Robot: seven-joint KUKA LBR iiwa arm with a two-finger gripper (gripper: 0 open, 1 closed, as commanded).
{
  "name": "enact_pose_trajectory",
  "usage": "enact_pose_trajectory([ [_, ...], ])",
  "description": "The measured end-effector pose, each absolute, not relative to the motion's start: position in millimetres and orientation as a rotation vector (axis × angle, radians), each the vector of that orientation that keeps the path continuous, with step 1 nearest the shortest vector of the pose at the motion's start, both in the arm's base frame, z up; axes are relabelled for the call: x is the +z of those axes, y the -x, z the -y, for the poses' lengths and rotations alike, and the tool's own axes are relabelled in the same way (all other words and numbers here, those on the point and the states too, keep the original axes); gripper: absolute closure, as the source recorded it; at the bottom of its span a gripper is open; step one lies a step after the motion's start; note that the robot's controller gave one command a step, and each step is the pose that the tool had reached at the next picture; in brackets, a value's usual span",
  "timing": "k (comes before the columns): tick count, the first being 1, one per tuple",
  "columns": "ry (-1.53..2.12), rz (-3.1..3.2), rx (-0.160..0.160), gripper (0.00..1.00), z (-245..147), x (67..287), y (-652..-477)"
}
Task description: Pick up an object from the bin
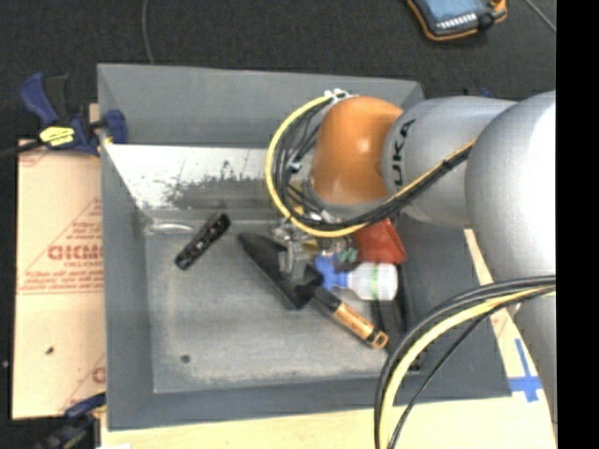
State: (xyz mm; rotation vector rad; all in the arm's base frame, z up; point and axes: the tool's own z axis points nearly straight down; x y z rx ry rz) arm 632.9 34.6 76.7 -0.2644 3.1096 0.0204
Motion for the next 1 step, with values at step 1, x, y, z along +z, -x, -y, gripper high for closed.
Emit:
enact_pose_trajectory([
  [1,0.384,-3.088,0.012,1.0,-41.8,197.1,-635.0],
])
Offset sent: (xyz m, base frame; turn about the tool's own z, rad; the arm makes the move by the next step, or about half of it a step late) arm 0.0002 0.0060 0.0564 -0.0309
